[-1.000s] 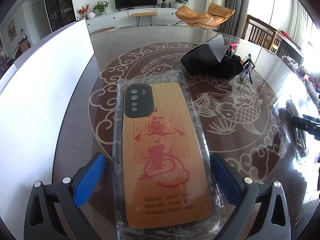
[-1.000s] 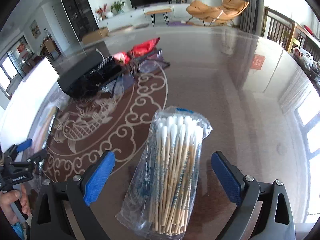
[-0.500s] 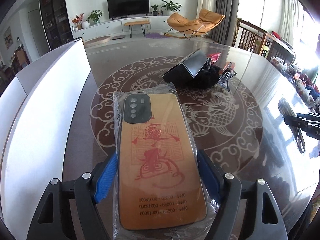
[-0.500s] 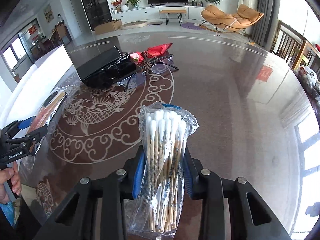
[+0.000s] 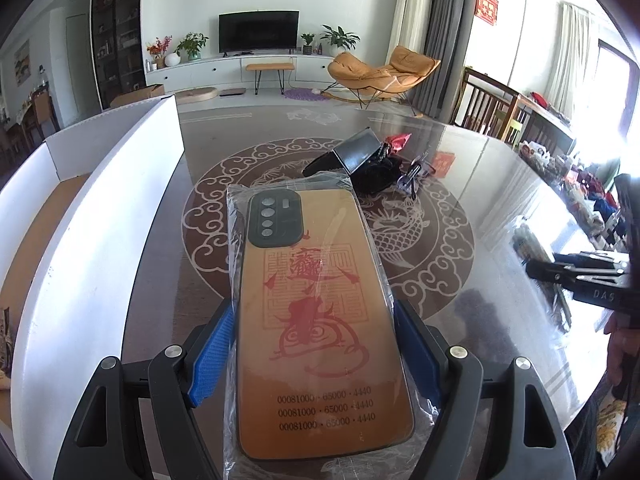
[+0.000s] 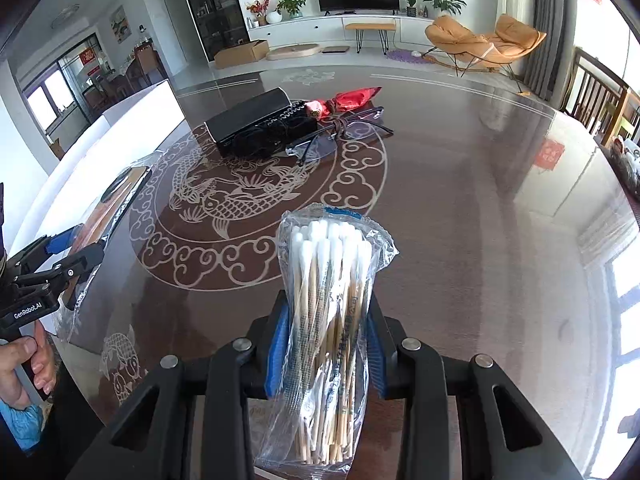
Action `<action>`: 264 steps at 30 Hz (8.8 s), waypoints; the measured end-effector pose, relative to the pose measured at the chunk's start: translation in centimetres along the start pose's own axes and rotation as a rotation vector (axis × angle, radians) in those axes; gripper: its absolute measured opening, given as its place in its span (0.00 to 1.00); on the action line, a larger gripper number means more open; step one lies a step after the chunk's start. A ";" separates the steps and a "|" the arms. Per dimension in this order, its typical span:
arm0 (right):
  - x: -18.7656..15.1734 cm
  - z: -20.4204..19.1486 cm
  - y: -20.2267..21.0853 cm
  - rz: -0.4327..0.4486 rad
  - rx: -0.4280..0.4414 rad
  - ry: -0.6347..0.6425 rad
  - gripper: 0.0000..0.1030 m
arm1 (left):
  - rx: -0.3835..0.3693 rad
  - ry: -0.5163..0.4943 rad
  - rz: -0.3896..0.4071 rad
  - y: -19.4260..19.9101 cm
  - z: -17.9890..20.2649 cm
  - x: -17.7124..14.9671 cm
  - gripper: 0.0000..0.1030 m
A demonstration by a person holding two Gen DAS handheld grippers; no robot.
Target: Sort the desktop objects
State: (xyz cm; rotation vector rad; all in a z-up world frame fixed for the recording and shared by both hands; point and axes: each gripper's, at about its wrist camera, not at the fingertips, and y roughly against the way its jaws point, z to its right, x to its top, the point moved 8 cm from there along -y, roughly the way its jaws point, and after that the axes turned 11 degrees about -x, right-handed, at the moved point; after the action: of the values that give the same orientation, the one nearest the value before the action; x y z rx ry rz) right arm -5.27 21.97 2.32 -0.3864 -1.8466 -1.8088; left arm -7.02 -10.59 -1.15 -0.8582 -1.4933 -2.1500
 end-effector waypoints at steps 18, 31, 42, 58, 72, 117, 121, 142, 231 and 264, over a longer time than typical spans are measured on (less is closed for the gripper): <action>13.1 -20.3 7.4 0.206 0.249 0.224 0.34 | 0.078 0.138 0.228 16.1 -12.7 6.1 0.73; 16.5 -41.1 8.7 0.220 0.465 0.379 0.34 | 0.312 0.266 0.180 20.9 -28.1 3.7 0.73; 14.3 -50.5 -2.4 0.088 0.369 0.473 0.37 | 0.306 0.345 -0.014 14.4 -33.7 1.7 0.73; 13.8 -41.7 1.9 0.263 0.447 0.336 0.82 | 0.300 0.321 0.018 16.1 -27.9 2.6 0.74; 0.8 -4.8 -6.3 0.144 -0.081 0.096 0.88 | -0.083 -0.021 -0.055 3.9 1.1 1.6 1.00; 2.4 3.9 -7.8 0.080 -0.032 -0.232 0.93 | 0.017 -0.116 -0.184 -12.6 4.3 1.2 1.00; 6.9 3.4 -10.4 0.024 0.035 -0.292 0.93 | 0.017 -0.116 -0.183 -12.7 4.3 1.2 1.00; 15.1 -5.2 -15.9 -0.133 -0.019 0.100 0.93 | 0.015 -0.113 -0.181 -12.5 4.3 1.1 1.00; -0.1 -3.6 -5.7 0.109 -0.055 0.028 0.21 | 0.066 -0.067 -0.159 -12.7 3.2 -0.1 0.98; -0.1 -3.5 -6.0 0.111 -0.064 0.024 0.26 | 0.064 -0.061 -0.157 -12.4 3.3 -0.3 0.98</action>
State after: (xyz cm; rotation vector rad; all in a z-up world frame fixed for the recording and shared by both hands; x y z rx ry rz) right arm -7.91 18.15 -2.84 -0.4790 -1.7203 -1.7928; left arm -13.61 -3.08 -9.24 -0.8162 -1.7021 -2.1899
